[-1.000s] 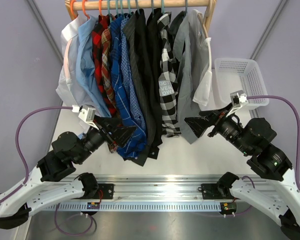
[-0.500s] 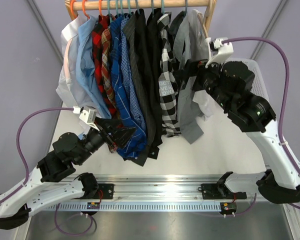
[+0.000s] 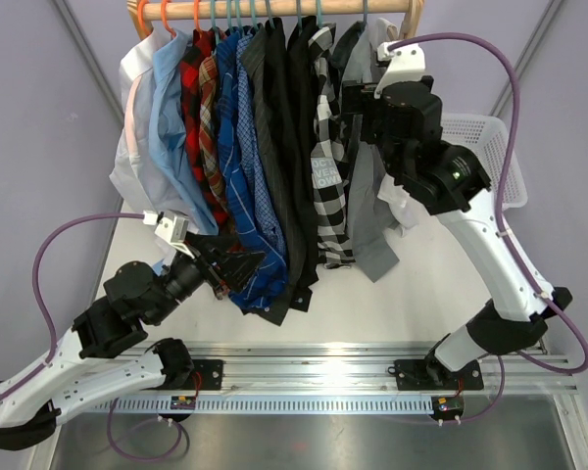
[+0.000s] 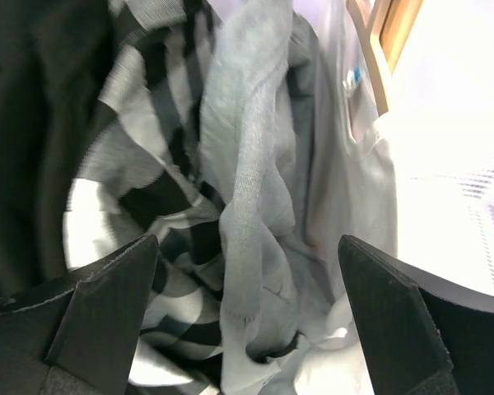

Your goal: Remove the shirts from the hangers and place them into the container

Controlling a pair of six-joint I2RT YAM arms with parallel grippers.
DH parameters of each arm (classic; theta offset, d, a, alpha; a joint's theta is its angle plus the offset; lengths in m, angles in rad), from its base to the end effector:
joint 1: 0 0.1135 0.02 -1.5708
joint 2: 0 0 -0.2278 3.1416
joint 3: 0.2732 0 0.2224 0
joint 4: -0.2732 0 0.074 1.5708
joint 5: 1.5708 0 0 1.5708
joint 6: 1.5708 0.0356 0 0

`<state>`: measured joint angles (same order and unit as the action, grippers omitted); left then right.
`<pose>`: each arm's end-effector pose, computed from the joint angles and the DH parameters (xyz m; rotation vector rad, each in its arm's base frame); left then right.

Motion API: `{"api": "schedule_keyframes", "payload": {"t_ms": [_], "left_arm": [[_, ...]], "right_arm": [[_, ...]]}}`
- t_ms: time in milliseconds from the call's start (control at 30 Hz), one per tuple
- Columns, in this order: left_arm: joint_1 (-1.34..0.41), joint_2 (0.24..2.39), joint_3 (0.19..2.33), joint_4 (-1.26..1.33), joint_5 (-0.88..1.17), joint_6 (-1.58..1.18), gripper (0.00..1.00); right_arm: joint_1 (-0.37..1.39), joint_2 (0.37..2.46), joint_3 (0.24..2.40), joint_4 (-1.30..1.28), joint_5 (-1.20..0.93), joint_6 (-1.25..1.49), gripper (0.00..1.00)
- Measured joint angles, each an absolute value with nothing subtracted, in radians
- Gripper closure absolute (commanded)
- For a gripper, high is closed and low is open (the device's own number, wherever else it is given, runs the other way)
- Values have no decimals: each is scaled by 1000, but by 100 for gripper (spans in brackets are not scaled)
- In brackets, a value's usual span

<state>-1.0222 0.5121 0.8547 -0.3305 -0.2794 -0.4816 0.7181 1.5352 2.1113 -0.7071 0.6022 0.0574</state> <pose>0.0664 -0.0897 0.3549 0.2112 1.6286 -0.9571 0.2100 0.1567 0.4946 -0.1082 1.6757 0.0714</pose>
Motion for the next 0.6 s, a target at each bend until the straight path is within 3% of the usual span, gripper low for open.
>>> {"api": "schedule_keyframes", "payload": {"t_ms": [167, 300, 367, 600], "left_arm": [[-1022, 505, 852, -343, -284, -491, 1], [-1022, 491, 840, -351, -288, -498, 1], [-1022, 485, 839, -355, -289, -499, 1], [-1022, 471, 824, -360, -290, -506, 1]], "right_arm": [[718, 1603, 2117, -712, 658, 36, 2], [718, 1638, 2117, -723, 689, 27, 12], [718, 1647, 2117, -726, 699, 23, 22], [718, 1643, 2111, -713, 735, 19, 34]]}}
